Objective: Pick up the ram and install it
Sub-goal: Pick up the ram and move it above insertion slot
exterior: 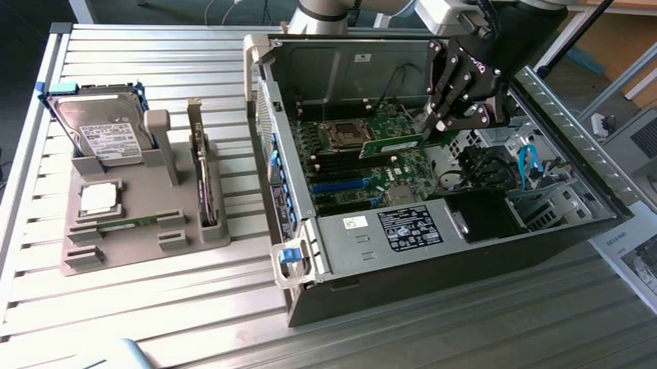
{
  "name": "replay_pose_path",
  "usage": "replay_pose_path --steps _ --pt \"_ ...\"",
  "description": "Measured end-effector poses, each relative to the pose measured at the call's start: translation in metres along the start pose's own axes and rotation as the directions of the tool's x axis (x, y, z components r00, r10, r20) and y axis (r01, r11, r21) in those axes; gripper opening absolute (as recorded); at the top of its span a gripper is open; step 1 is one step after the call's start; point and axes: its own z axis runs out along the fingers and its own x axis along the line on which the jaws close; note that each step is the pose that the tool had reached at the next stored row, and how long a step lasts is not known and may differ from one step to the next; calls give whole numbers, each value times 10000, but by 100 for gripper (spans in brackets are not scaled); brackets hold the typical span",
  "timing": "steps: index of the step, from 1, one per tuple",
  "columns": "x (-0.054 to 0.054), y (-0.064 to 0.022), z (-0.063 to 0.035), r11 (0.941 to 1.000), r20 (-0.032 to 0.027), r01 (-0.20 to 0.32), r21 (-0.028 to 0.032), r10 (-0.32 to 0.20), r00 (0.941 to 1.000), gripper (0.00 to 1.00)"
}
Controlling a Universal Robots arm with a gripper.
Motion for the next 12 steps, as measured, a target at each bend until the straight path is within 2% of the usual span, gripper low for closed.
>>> replay_pose_path --steps 7,8,10,12 --pt "1 -5 0 10000 2 -77 -1 77 10000 12" --pt "1 -10 -1 10000 0 -76 -21 76 10000 12" --pt "2 -28 -1 9999 4 -81 -127 81 10000 12" --pt "2 -38 -1 9998 6 -83 -175 83 10000 12"
